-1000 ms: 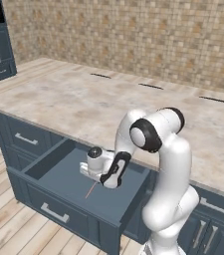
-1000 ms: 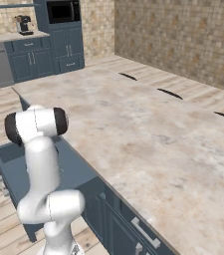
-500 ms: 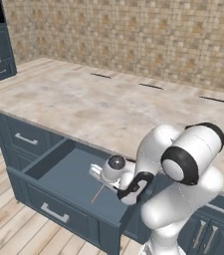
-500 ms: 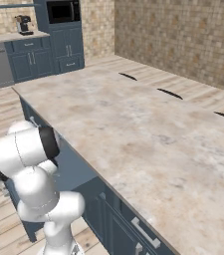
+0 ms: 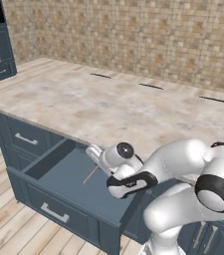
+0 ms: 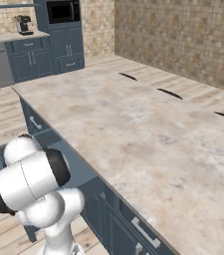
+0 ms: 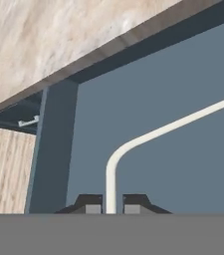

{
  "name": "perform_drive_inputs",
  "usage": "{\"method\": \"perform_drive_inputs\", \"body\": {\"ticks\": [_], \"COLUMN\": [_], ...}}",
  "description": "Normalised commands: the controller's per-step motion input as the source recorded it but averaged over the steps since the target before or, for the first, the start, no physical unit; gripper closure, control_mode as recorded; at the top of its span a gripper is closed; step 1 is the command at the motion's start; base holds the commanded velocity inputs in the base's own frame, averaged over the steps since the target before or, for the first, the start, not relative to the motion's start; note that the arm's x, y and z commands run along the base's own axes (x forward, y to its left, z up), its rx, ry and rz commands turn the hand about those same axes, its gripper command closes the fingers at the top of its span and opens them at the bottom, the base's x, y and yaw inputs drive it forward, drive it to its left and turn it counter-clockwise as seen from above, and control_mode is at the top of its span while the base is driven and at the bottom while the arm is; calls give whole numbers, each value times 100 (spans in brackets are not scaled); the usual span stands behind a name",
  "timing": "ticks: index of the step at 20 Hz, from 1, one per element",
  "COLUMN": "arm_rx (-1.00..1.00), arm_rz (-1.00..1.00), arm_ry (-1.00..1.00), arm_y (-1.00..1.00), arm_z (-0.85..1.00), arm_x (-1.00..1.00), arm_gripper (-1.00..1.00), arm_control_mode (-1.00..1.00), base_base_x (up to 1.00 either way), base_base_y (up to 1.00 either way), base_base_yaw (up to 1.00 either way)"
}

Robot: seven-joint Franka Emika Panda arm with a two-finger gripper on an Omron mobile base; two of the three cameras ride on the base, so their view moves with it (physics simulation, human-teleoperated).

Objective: Take a straw from the drawer in front and place it inside the glass cup on the dining counter.

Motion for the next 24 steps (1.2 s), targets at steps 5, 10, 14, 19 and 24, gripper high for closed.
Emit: {"method": "perform_drive_inputs", "body": {"ticks": [5, 10, 14, 19, 24], "arm_rx": [3, -2, -11, -18, -14], "arm_rz": [2, 2, 7, 21, 37], "arm_ry": [-5, -11, -13, -12, -10], "arm_y": [0, 0, 0, -10, -45], "arm_z": [100, 100, 100, 100, 98], "arm_x": [24, 23, 6, -1, -32], "arm_gripper": [100, 100, 100, 100, 100], "arm_control_mode": [-100, -100, -100, -100, -100], "base_base_x": [0, 0, 0, 0, 0], "base_base_y": [0, 0, 0, 0, 0], "base_base_yaw": [0, 0, 0, 0, 0]}}
